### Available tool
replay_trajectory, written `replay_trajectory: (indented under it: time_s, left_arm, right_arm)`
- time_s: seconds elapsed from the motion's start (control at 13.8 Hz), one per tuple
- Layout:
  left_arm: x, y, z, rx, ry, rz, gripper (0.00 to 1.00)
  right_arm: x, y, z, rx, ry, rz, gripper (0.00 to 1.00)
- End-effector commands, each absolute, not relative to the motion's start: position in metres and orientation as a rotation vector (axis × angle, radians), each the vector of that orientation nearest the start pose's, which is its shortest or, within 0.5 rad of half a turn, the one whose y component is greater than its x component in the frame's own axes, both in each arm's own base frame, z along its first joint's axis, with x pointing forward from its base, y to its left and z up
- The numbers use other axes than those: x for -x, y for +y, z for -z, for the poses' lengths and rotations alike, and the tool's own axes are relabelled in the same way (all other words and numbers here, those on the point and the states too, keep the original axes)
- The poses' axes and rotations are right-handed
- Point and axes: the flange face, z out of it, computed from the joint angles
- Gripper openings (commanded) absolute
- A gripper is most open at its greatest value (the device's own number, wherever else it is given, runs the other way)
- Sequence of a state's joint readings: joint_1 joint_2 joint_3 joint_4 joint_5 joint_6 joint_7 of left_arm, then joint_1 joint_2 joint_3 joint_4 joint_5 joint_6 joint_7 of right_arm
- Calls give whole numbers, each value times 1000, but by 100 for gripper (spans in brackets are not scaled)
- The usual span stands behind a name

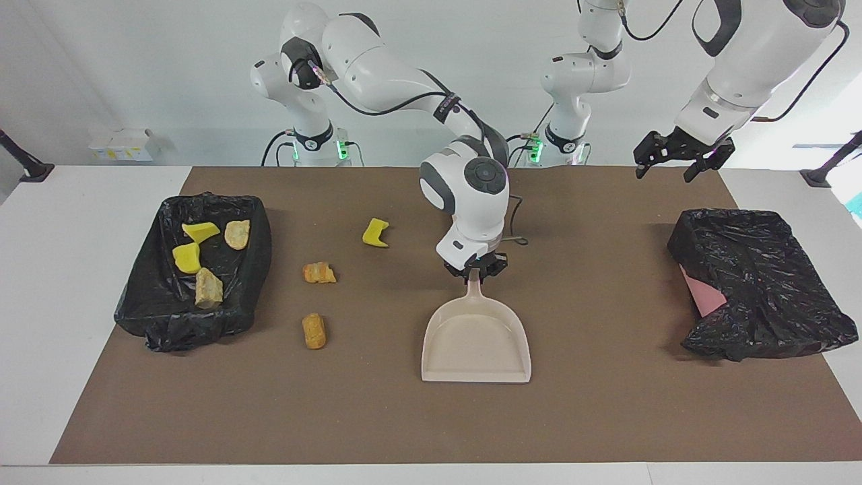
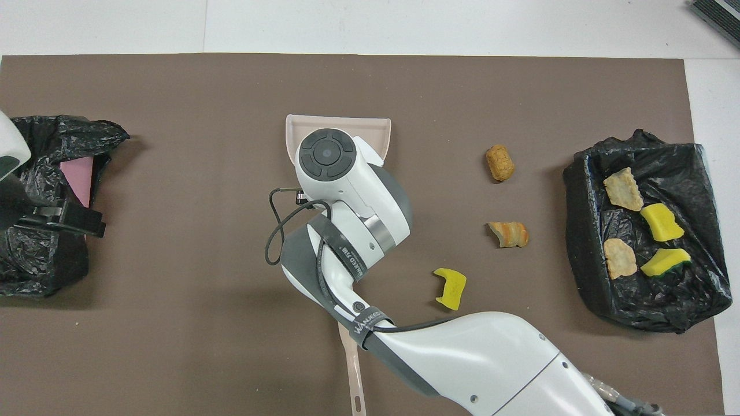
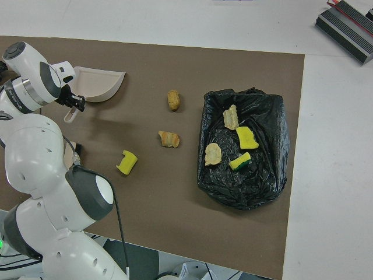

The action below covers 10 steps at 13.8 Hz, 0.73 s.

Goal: Sweep and dump trash in bin

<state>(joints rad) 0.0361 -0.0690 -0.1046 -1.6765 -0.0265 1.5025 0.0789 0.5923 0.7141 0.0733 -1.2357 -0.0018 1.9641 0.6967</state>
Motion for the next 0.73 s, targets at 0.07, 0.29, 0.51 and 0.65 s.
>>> replay_trajectory:
  time_s: [0.07, 0.29, 0.51, 0.65]
  left_arm:
    - [-515, -45, -605, 3141, 262, -141, 100]
    - [-521, -46, -601, 3141, 290, -129, 100]
    - [-532, -48, -590, 3144, 305, -119, 100]
    - [-541, -64, -581, 3144, 347, -49, 100]
  right_arm:
    - [-600, 440, -349, 3069, 116, -52, 30]
    - [-602, 437, -351, 3070, 112, -35, 56]
    - [-608, 422, -391, 3047, 137, 7, 68]
    - [-594, 416, -411, 3057, 125, -2, 84]
